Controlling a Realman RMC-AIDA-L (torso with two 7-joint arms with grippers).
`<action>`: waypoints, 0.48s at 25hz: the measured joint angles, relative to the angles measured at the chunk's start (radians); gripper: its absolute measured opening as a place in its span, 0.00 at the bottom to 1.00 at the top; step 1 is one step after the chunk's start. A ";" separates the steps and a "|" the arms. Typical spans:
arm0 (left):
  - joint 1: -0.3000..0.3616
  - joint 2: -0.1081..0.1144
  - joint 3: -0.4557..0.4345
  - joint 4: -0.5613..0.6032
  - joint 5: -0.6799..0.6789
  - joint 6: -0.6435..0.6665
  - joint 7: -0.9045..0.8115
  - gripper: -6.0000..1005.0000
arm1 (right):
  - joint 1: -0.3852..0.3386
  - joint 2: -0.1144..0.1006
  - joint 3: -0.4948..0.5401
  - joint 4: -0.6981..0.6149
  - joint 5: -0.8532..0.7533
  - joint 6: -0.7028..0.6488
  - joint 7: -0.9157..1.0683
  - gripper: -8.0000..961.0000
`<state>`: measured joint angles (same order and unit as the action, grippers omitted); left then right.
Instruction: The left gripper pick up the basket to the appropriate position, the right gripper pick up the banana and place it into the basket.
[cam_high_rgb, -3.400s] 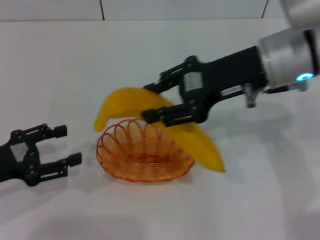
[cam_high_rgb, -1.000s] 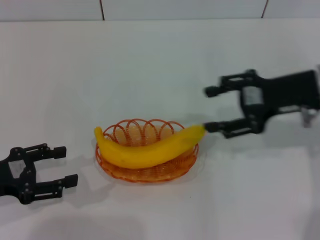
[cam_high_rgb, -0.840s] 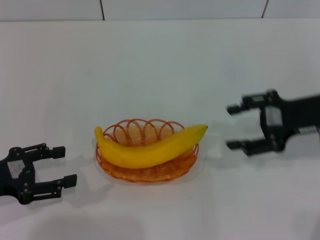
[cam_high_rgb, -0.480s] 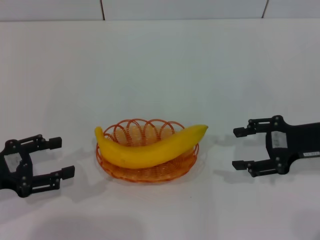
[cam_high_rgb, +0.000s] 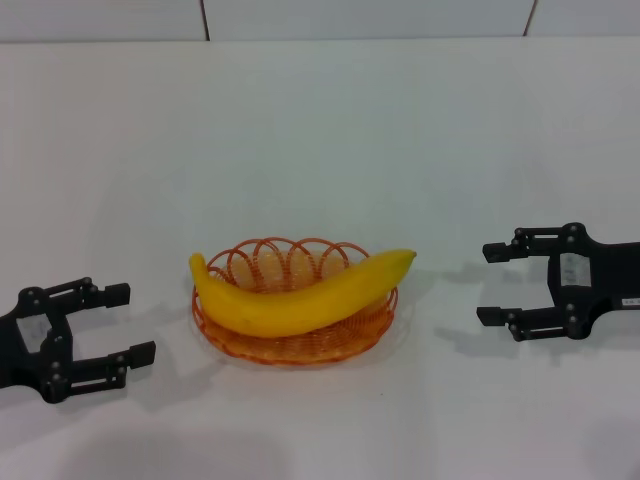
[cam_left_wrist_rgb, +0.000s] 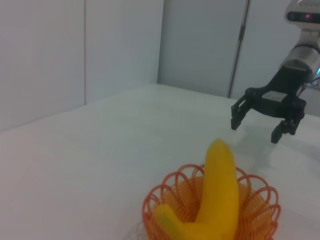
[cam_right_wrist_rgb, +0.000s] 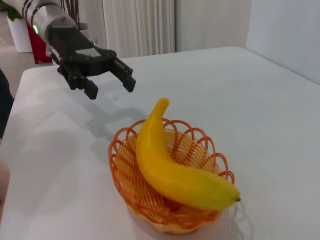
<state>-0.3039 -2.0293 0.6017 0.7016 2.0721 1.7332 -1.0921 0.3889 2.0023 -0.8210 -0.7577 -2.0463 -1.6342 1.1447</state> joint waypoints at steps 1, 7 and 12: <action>-0.001 0.000 -0.001 0.000 0.005 -0.001 -0.002 0.79 | 0.000 0.000 0.000 0.000 0.000 0.000 0.000 0.79; -0.003 0.000 -0.002 -0.001 0.010 -0.003 -0.004 0.79 | 0.003 -0.001 0.001 0.001 0.001 -0.001 0.000 0.79; -0.004 0.000 -0.003 -0.001 0.010 -0.003 -0.005 0.79 | 0.006 -0.001 0.001 0.001 0.000 -0.001 0.000 0.79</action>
<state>-0.3082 -2.0295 0.5984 0.7010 2.0816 1.7300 -1.0968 0.3951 2.0018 -0.8196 -0.7563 -2.0459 -1.6352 1.1443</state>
